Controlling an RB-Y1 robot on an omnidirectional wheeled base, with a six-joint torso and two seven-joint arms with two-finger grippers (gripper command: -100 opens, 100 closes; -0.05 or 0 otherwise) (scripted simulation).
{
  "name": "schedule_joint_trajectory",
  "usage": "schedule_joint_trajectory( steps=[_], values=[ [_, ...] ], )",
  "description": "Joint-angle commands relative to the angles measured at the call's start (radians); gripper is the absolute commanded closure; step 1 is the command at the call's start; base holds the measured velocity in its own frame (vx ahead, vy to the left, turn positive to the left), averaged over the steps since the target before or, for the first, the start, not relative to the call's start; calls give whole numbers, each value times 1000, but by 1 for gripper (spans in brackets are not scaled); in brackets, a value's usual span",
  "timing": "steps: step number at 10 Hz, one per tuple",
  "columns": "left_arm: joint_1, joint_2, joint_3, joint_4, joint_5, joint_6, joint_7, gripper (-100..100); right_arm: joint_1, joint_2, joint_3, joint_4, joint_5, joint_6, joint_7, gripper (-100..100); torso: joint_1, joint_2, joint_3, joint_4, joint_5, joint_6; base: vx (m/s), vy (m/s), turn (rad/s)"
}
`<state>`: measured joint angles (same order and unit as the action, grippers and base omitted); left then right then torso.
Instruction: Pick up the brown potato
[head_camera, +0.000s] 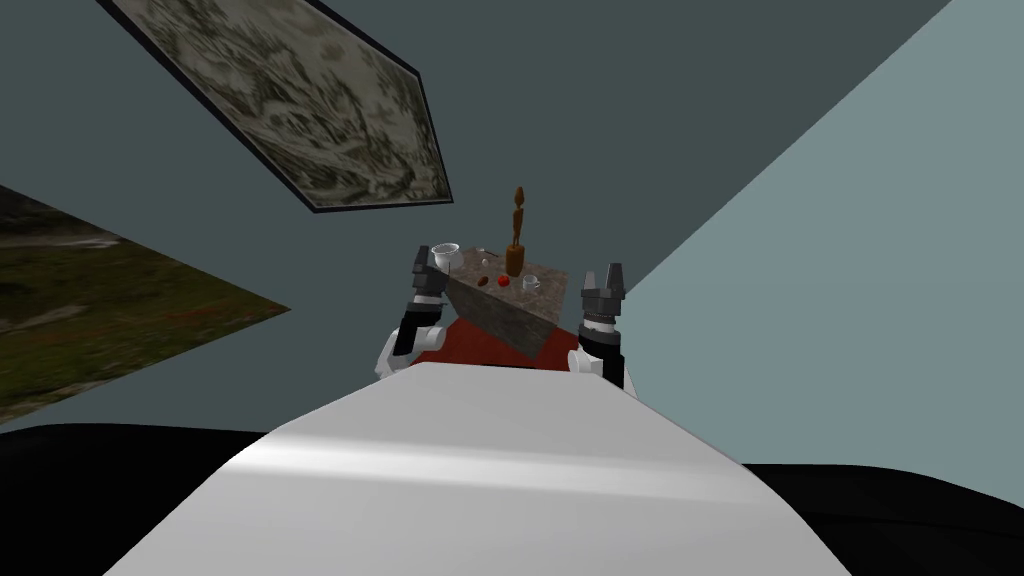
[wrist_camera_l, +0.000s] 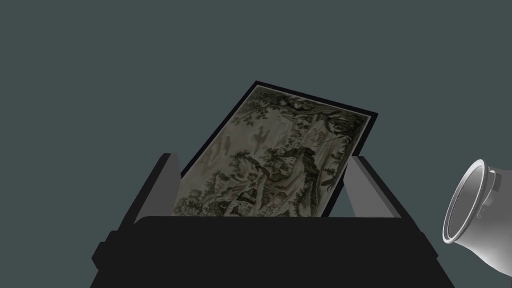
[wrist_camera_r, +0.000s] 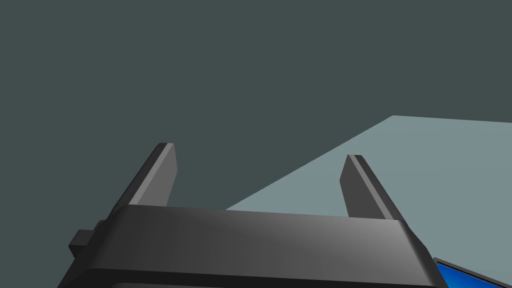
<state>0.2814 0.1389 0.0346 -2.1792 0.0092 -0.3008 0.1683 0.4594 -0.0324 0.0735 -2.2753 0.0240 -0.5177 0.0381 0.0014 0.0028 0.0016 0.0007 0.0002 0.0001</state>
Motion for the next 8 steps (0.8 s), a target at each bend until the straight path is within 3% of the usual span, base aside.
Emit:
schedule_joint_trajectory(
  steps=[1,2,3,4,5,6,7,8],
  values=[
    [-11,5,1,5,-7,40,26,-100,0,0,0,0,0,0,0,0,0,0,0,0,0,0,-39,14,-22],
    [-38,16,8,9,-17,74,63,-100,0,0,0,0,0,0,0,0,0,0,0,0,0,0,-32,17,-41],
    [-38,16,8,9,-17,92,63,-100,0,0,0,0,0,0,0,0,0,-1,0,0,0,0,-19,13,-30],
    [-66,25,16,14,-25,129,101,-100,0,0,0,0,0,0,0,0,0,-1,-1,0,0,0,-15,15,-47],
    [-66,25,16,14,-25,147,101,-100,0,0,0,0,0,0,0,0,0,-2,-1,0,0,0,-10,14,-32],
    [-95,33,23,19,-33,184,139,-100,0,0,0,0,0,0,0,0,0,-2,-1,-1,0,0,-9,15,-74],
    [-95,33,23,19,-33,205,139,-100,0,0,0,0,0,0,0,0,0,-3,-1,-1,0,0,-9,16,-25],
    [-124,39,31,26,-40,239,178,-100,0,0,0,0,0,0,0,0,0,-2,-1,-1,0,0,-10,16,-53]
  ],
)
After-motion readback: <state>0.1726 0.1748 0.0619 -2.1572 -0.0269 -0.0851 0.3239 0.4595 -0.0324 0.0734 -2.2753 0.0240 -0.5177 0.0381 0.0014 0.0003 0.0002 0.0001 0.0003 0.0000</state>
